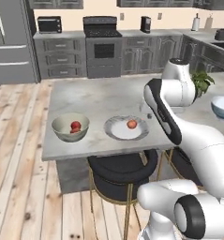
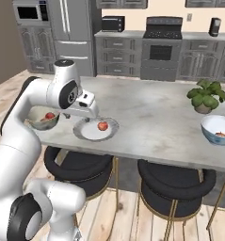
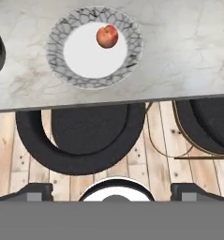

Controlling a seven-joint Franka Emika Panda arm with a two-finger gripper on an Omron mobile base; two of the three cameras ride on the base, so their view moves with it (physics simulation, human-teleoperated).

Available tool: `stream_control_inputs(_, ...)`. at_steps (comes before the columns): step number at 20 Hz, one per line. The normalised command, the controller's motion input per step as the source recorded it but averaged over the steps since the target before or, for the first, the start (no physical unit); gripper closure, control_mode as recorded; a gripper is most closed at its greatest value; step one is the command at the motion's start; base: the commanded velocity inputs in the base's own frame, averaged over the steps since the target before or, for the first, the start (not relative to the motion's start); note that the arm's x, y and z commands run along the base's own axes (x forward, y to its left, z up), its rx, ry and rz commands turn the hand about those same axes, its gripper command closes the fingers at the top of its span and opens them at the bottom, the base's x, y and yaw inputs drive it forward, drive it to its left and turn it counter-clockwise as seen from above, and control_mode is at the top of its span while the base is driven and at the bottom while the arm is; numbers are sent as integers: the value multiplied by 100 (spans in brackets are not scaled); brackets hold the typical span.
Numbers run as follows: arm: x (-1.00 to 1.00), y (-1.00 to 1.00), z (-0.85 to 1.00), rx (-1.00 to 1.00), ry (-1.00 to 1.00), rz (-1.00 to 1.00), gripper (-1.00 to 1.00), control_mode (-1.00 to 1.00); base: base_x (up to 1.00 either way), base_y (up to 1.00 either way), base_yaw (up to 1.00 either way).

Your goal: Take the fruits from the plate on the dining counter and place two fruits in each bowl.

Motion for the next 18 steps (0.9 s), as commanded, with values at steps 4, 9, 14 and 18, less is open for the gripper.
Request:
stream_control_inputs(4,0,0,0,0,0,0,-100,100,38,-58,0)
stream_control_inputs(9,0,0,0,0,0,0,-100,100,55,-9,0)
stream_control_inputs(14,0,0,0,0,0,0,-100,100,67,1,0)
stream_control_inputs(18,67,25,-15,0,3,0,-100,-100,18,4,0)
